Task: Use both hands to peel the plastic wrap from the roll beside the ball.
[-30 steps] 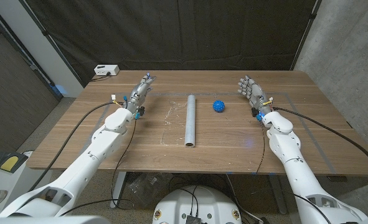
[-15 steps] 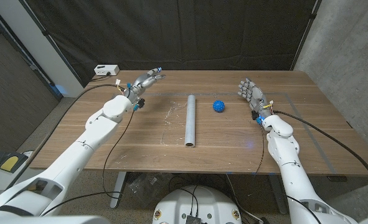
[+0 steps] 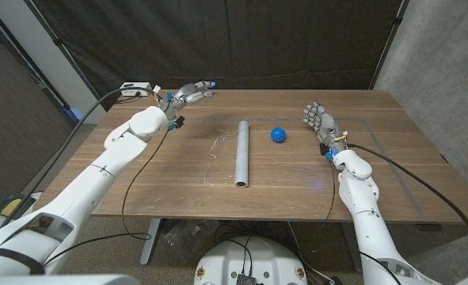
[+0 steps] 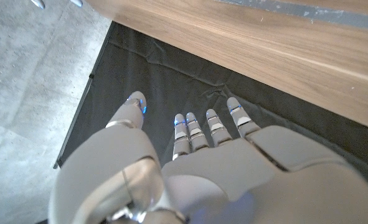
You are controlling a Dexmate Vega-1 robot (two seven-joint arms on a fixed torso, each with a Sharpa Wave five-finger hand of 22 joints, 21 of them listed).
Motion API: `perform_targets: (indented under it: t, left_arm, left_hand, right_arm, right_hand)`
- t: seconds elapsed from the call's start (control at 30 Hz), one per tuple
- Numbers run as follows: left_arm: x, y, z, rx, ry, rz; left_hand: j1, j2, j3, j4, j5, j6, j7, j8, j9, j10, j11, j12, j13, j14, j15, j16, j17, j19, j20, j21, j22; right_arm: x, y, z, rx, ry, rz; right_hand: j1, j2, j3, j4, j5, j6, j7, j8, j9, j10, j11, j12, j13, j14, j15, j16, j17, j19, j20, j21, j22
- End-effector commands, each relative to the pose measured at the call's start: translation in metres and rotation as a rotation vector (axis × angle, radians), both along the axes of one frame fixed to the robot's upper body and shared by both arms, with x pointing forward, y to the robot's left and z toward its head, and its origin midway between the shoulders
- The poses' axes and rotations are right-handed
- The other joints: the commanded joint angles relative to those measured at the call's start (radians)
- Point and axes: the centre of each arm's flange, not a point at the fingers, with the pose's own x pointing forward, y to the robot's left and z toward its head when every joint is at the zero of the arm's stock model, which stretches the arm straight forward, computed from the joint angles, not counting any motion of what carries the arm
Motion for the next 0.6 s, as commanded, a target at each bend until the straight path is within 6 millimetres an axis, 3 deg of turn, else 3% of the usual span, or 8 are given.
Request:
perform_targets:
  t: [0.03,0.2,0.6]
  left_arm:
    - [-0.016,-0.014,0.028,0.222,-0.051,0.037]
    - [-0.023,-0.019,0.035,0.297,-0.069,0.051]
    - [-0.036,-0.032,0.049,0.461,-0.096,0.036]
  left_hand:
    - [0.021,-0.003,0.003,-0.008,0.0,0.017,-0.001,0.006,0.001,0.018,0.0,0.004,0.002,0.015,-0.001,-0.003,0.002,0.015,0.003,0.006,0.003]
    - [0.045,-0.015,0.004,-0.011,0.0,0.056,-0.005,0.011,0.001,0.046,-0.004,0.004,0.002,0.034,-0.01,-0.004,0.002,0.02,0.005,0.006,0.002]
    - [0.061,-0.022,0.004,-0.009,0.001,0.052,-0.009,0.0,0.001,0.028,-0.005,-0.012,0.002,0.026,-0.007,-0.012,0.003,0.02,0.009,0.004,0.002]
  right_arm:
    - [-0.001,0.005,-0.007,0.017,-0.007,-0.009]
    - [-0.005,0.008,-0.011,0.025,-0.015,-0.011]
    - [-0.019,0.018,-0.02,0.042,-0.029,-0.032]
  right_hand:
    - [0.009,0.002,0.002,-0.005,0.007,0.012,0.0,0.006,0.005,0.008,0.0,0.003,0.006,0.012,0.001,0.004,0.003,0.009,0.004,-0.004,0.004]
    - [0.008,0.002,0.001,-0.005,0.007,0.013,0.001,0.006,0.005,0.009,0.0,0.004,0.006,0.014,0.0,0.005,0.003,0.009,0.004,-0.005,0.004]
    - [0.006,0.002,0.002,-0.005,0.007,0.018,0.001,0.007,0.005,0.015,0.001,0.005,0.006,0.017,0.002,0.004,0.002,0.012,0.004,-0.008,0.004]
